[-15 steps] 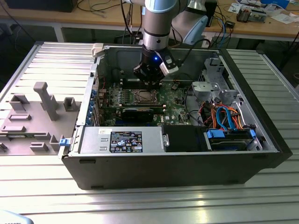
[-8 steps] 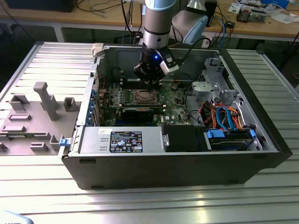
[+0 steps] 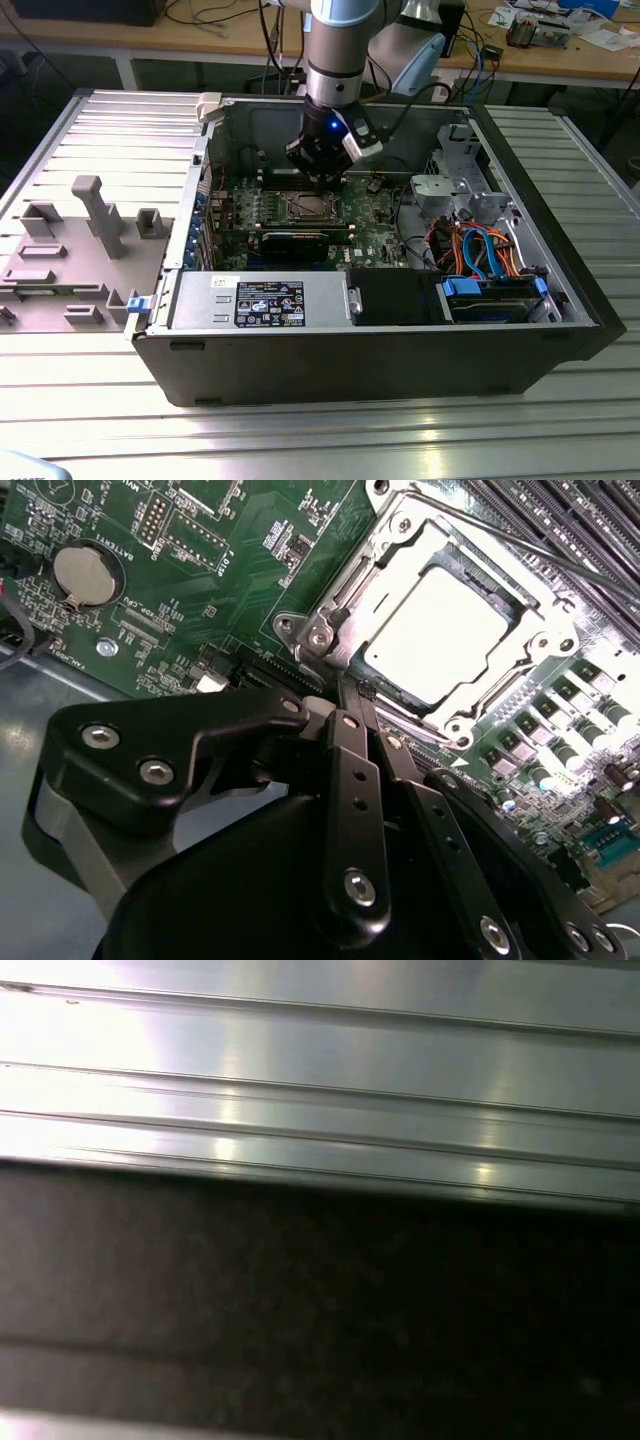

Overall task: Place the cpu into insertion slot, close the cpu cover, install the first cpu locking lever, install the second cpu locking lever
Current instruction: 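Install the first cpu locking lever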

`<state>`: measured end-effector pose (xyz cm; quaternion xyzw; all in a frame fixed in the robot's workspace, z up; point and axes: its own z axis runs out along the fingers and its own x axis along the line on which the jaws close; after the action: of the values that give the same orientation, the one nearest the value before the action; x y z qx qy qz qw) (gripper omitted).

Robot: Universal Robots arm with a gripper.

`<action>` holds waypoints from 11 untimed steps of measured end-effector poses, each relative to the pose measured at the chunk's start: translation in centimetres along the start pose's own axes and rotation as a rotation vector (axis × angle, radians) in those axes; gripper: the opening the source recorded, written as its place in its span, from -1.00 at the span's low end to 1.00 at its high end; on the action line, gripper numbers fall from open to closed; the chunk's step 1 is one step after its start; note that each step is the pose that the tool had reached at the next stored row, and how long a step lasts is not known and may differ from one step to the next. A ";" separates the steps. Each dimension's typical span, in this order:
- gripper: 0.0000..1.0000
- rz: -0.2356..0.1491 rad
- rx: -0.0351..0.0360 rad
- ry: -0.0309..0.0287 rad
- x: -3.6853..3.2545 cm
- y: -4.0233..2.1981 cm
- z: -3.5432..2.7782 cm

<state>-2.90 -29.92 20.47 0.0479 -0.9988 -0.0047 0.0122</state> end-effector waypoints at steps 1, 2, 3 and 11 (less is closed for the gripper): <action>-0.79 0.000 0.0002 0.0004 -0.01 -0.02 0.02; -0.79 0.000 0.0003 0.0009 -0.04 -0.02 0.04; -0.79 0.000 -0.0001 0.0019 -0.20 -0.03 0.13; -0.79 0.000 -0.0002 0.0069 -0.63 -0.02 0.63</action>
<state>-2.29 -29.87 19.82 0.0480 -0.9987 -0.0046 0.0156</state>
